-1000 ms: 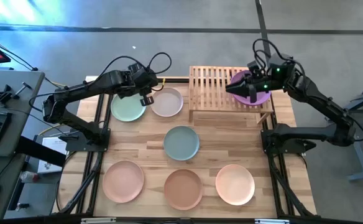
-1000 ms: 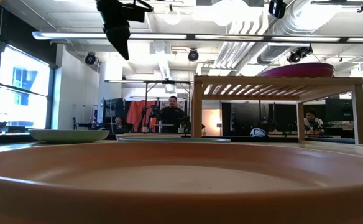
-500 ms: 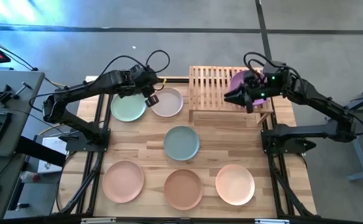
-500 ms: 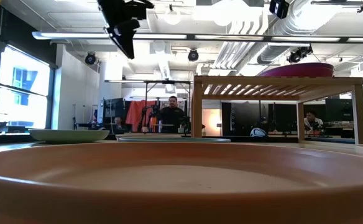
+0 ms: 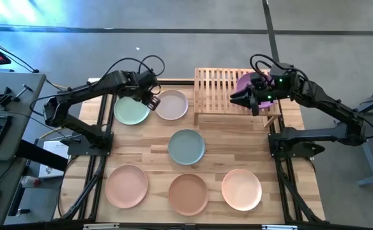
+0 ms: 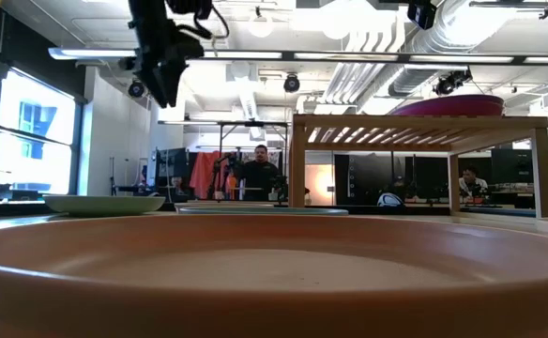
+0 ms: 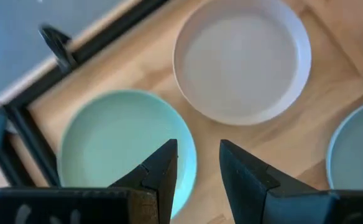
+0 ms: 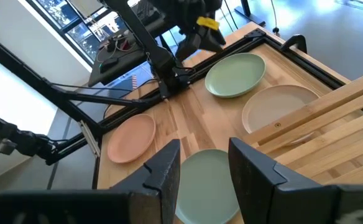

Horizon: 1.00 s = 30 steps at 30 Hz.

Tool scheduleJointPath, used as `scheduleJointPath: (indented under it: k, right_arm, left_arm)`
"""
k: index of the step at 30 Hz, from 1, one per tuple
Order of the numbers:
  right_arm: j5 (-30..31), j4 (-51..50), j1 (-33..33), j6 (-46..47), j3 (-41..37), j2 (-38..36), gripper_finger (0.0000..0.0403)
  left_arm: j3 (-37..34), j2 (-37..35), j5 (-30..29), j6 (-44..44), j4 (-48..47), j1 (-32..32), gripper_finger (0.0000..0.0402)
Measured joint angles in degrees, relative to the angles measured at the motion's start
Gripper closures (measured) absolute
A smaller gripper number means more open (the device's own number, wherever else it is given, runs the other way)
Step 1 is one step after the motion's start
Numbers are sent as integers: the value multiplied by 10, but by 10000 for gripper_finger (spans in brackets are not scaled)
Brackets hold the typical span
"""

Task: Place and stack plates onto a shelf
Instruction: Stack the green plate on the purple plate on the shelf

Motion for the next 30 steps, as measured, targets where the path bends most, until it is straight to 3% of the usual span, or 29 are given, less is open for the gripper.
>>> scheduleJointPath:
  k: [15,30]
  right_arm:
    - [0,0,0,0,0,0,285]
    - [0,0,0,0,0,0,285]
  left_arm:
    - [-159,0,39,-70,80,0,291]
    - [-252,0,50,-84,168,-1,291]
